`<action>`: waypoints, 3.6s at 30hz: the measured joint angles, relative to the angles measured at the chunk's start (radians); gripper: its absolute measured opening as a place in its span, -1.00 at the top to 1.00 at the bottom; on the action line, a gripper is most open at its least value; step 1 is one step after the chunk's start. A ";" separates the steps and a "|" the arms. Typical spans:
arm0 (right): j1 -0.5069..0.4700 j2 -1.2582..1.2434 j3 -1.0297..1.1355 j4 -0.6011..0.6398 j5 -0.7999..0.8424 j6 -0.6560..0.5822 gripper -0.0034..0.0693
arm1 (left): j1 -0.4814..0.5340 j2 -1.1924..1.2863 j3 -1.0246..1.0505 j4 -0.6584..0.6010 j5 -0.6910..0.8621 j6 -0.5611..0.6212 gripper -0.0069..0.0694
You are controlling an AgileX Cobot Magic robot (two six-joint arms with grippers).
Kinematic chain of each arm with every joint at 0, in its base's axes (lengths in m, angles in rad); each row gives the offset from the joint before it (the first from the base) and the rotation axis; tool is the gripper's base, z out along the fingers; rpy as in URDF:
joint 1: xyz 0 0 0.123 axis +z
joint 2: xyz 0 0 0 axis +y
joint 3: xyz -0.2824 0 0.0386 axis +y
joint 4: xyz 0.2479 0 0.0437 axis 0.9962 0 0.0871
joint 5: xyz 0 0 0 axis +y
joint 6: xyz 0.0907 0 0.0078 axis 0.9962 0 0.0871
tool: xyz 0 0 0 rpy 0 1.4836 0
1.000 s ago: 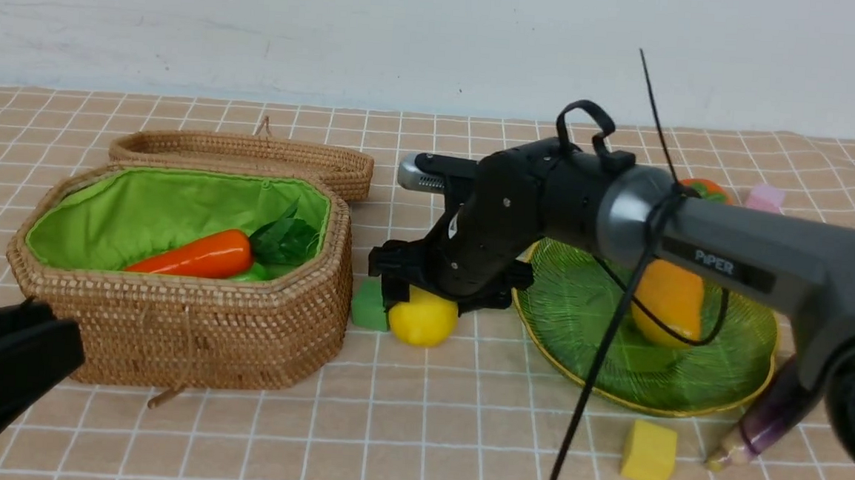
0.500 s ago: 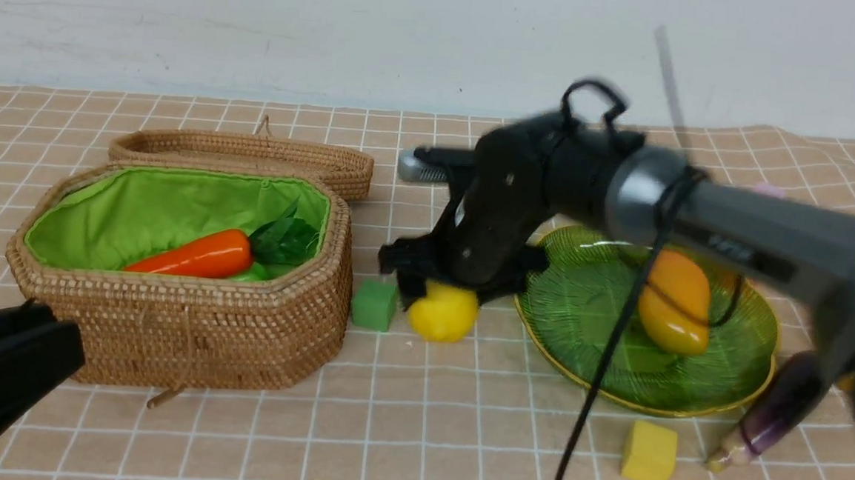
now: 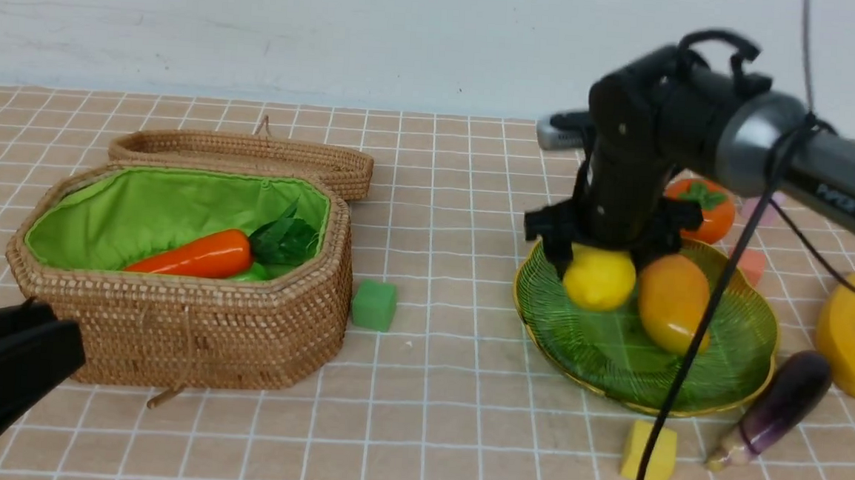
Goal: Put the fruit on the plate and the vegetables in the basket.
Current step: Use the right arm to grab a lemon and put it into the right plate, then use the right arm to grab a banana and put it into the right plate, then grab an eggplant with your right arm and place it in the basket on the left.
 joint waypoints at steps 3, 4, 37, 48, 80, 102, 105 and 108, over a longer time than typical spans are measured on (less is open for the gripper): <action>-0.002 -0.001 -0.001 0.002 0.017 0.000 -0.92 | 0.000 0.000 0.000 0.000 0.000 0.000 0.43; -0.002 -0.001 -0.001 0.002 0.020 0.000 -0.92 | 0.000 0.000 0.000 0.000 0.000 0.000 0.43; -0.545 -0.534 0.701 0.129 -0.257 -0.044 -0.26 | 0.000 0.000 0.000 0.000 0.004 0.000 0.39; -0.598 -0.225 0.555 0.142 -0.538 -0.130 -0.38 | 0.000 0.000 0.000 0.018 0.005 0.000 0.39; -0.412 -0.261 0.443 0.448 -0.293 -0.427 -0.11 | 0.000 0.000 0.002 0.027 0.007 0.000 0.39; -0.367 -0.385 0.446 0.364 -0.120 -0.300 -0.57 | 0.000 0.000 0.002 0.030 0.007 0.000 0.39; -0.398 -0.440 0.523 0.267 -0.087 -0.136 -0.57 | 0.000 0.000 0.002 0.030 0.007 0.000 0.39; -0.433 -0.434 0.618 0.245 -0.156 -0.039 -0.57 | 0.000 0.000 0.002 0.030 0.007 0.000 0.39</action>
